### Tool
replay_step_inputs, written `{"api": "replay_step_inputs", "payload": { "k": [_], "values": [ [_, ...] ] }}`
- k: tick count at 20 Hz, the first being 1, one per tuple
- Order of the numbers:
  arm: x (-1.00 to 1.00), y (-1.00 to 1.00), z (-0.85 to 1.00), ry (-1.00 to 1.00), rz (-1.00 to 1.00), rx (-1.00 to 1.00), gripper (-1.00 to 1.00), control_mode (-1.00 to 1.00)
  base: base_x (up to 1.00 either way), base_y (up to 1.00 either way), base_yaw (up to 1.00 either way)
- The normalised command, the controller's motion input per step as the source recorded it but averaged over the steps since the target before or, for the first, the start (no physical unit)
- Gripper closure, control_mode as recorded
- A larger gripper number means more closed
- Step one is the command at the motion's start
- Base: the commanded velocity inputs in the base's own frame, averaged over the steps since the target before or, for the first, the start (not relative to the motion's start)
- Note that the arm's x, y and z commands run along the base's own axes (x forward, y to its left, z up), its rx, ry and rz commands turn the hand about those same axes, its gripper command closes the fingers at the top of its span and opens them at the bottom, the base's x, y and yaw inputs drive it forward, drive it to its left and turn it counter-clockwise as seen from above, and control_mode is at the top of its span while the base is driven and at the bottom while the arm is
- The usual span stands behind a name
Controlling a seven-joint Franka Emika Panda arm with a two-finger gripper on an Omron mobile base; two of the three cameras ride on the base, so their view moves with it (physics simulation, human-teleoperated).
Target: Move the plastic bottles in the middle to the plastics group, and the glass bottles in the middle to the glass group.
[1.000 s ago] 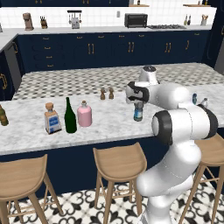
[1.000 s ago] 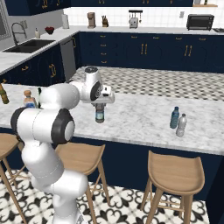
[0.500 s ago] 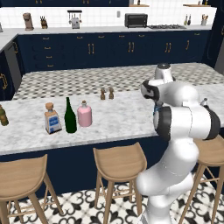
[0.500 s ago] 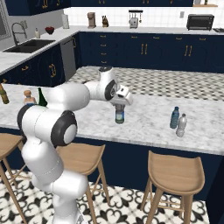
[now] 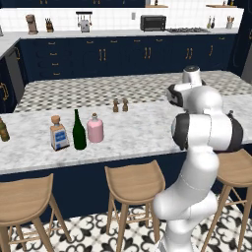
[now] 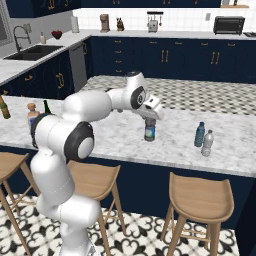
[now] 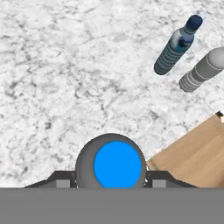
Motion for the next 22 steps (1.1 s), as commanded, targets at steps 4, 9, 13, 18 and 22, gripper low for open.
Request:
{"api": "replay_step_inputs", "payload": {
  "k": [4, 9, 13, 18, 22],
  "values": [
    [0.0, -0.52, -0.03, 0.0, -0.18, 0.0, 1.0, -1.0, 0.0, 0.0, 0.0],
    [0.0, -0.57, -0.05, 0.0, -0.18, 0.0, 1.0, -1.0, 0.0, 0.0, 0.0],
    [0.01, -0.54, 0.0, 0.0, -0.19, 0.0, 1.0, -1.0, 0.0, 0.0, 0.0],
    [0.0, -0.38, -0.01, -0.01, -0.16, 0.0, 1.0, -1.0, 0.0, 0.0, 0.0],
    [0.0, -0.2, -0.13, -0.07, -0.13, 0.0, 1.0, -1.0, 0.0, 0.0, 0.0]
  ]
}}
